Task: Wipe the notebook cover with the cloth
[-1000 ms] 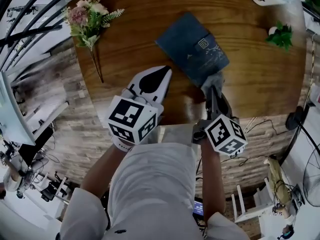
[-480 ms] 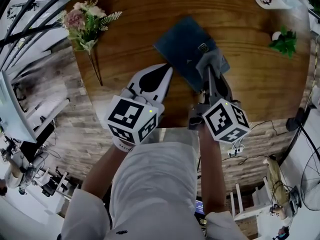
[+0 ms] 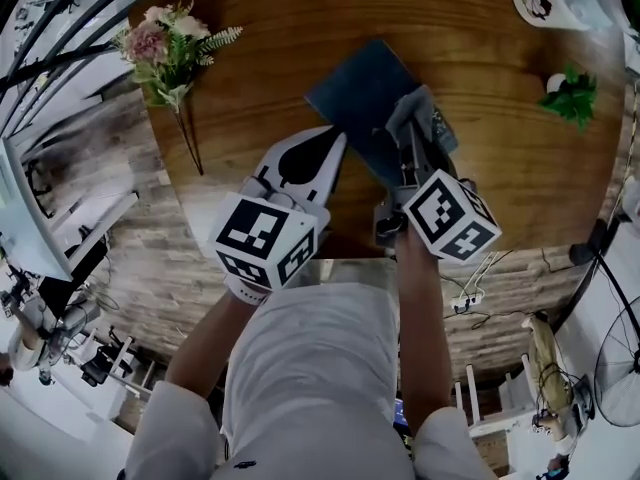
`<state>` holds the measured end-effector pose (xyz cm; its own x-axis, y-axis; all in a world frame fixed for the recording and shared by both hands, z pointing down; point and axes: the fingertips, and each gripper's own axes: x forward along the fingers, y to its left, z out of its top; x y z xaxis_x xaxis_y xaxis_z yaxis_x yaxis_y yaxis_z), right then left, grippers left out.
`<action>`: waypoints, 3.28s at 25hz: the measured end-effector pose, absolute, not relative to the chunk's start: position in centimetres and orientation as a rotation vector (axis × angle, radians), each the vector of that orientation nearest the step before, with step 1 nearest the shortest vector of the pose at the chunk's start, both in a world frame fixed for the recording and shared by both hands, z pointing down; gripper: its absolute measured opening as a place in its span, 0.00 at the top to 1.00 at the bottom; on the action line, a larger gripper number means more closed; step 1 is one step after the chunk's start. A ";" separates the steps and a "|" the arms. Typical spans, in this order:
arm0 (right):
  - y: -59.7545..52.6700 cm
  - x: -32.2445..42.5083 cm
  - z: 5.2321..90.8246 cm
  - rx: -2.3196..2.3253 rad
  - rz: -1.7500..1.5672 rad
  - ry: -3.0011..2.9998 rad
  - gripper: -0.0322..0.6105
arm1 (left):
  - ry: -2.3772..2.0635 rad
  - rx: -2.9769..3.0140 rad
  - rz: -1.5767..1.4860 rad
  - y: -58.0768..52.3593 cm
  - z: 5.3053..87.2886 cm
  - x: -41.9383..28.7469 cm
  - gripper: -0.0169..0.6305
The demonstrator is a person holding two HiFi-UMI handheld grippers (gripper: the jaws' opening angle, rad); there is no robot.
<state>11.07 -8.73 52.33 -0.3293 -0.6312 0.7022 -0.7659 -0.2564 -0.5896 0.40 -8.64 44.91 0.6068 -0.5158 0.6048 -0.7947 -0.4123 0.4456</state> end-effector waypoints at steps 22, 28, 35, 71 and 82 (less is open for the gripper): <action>-1.8 18.9 52.9 1.872 1.679 -1.614 0.90 | -0.968 2.143 0.515 -7.1 44.7 3.1 0.95; -2.3 18.7 49.5 1.829 1.535 -1.725 0.90 | -0.969 2.153 0.508 -7.2 44.5 3.6 0.95; -6.7 15.1 47.0 1.810 1.660 -1.888 0.90 | -0.989 2.154 0.495 -7.5 44.0 3.5 0.95; -16.8 4.6 52.2 1.636 1.740 -1.847 0.90 | -1.149 2.003 0.408 -9.1 45.2 -3.5 0.95; -16.4 2.2 48.2 1.428 1.789 -2.160 0.90 | -1.169 2.002 0.395 -8.5 44.8 -4.9 0.95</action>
